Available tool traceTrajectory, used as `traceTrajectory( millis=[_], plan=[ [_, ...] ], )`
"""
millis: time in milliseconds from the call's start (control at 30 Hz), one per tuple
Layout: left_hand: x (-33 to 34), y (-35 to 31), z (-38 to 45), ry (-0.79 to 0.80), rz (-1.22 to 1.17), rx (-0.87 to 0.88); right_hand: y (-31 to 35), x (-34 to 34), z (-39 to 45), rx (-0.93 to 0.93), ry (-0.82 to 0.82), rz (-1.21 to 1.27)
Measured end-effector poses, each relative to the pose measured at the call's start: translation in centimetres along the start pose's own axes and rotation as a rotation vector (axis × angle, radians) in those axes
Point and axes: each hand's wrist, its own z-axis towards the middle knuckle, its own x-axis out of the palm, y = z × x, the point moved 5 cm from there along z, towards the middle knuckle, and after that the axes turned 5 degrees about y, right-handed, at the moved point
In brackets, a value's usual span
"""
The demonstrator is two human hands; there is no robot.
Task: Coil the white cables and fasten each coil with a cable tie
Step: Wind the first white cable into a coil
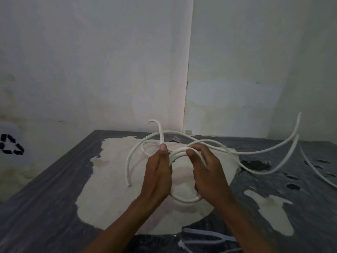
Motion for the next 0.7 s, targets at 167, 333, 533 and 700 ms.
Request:
traceTrajectory(
  millis=[167,333,533,700],
  plan=[
    [-0.6,-0.4,0.1,0.095,-0.106,-0.07,1.0,0.3,-0.5,-0.197,0.033,-0.091],
    [-0.6,-0.6,-0.3,0.197,-0.036,-0.12,1.0,0.2,-1.0,-0.313,-0.009,-0.201],
    [-0.2,-0.4,0.0,0.222,-0.125,-0.267,1.1,-0.3,-0.3,-0.343,-0.088,-0.386],
    [0.6,-0.1,-0.5,0.272,-0.355,-0.373,0.3,-0.2,-0.7,-0.3,-0.164,-0.386]
  ],
)
